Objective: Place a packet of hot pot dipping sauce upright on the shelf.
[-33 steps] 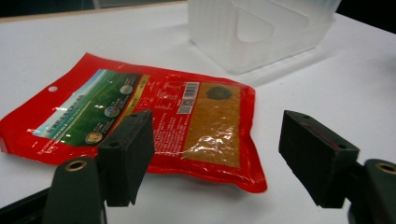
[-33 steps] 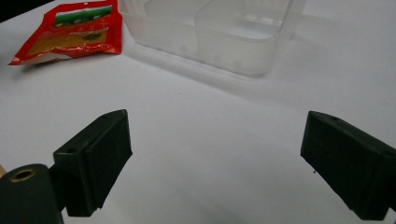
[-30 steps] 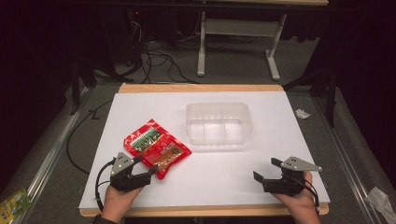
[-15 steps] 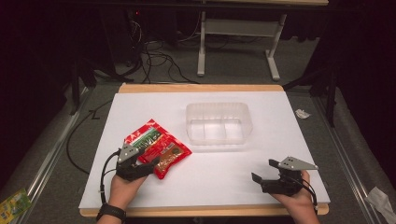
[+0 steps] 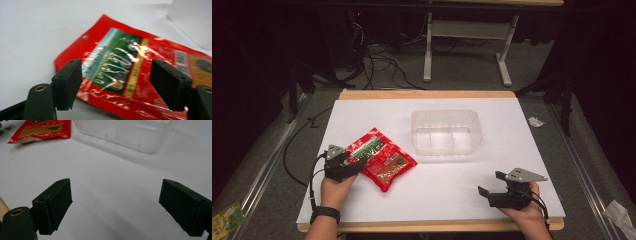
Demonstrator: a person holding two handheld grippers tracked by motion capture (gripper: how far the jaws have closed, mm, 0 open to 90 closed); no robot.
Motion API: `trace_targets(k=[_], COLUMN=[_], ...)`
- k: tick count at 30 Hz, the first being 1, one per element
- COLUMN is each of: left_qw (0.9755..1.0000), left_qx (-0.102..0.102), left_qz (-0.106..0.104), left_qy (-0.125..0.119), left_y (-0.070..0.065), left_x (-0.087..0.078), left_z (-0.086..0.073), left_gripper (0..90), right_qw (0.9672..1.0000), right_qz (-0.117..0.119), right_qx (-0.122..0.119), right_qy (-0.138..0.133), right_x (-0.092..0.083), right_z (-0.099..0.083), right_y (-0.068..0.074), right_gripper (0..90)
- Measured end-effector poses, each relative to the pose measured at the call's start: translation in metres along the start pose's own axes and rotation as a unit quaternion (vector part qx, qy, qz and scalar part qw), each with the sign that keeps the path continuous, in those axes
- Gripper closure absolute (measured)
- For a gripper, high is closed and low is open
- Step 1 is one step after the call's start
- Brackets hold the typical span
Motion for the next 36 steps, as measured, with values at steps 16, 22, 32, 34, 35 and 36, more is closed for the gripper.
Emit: trace_targets(k=[16,22,32,34,35,36], left_qw=[0.9946,0.9944,0.9942,0.9944,0.9944,0.9946], left_qx=[-0.087,-0.083,-0.069,-0.063,-0.063,-0.059], left_qz=[0.017,0.032,0.052,0.055,0.055,0.055], left_qy=[0.054,0.058,0.063,0.066,0.066,0.066], left_y=[0.036,0.036,0.032,0.032,0.032,0.031], left_x=[0.014,0.014,0.014,0.013,0.013,0.013], left_z=[-0.006,-0.007,-0.008,-0.008,-0.008,-0.008], left_gripper=[24.6,32.2,58.6,65.9,68.8,72.1], right_qw=[0.9999,0.9999,0.9998,0.9998,0.9998,0.9998], right_qz=[0.006,0.007,0.009,0.009,0.009,0.009], right_qx=[-0.007,-0.010,-0.006,-0.005,-0.005,-0.005], right_qy=[0.010,0.012,0.016,0.016,0.016,0.017], right_x=[0.006,0.007,0.006,0.006,0.006,0.006], right_z=[-0.004,-0.005,-0.006,-0.006,-0.006,-0.007], right_y=[0.006,0.006,0.005,0.005,0.005,0.005], right_gripper=[11.8,12.4,13.3,13.6,13.6,13.8])
Point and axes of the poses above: each handheld gripper's, and its own axes: x roughly forward along the jaws, z roughly out of its top, y roughly to its left, the point moved 5 cm from there along x, roughly forward along the jaws, and after that the axes turned 12 degrees about x, right-handed, at the moved point
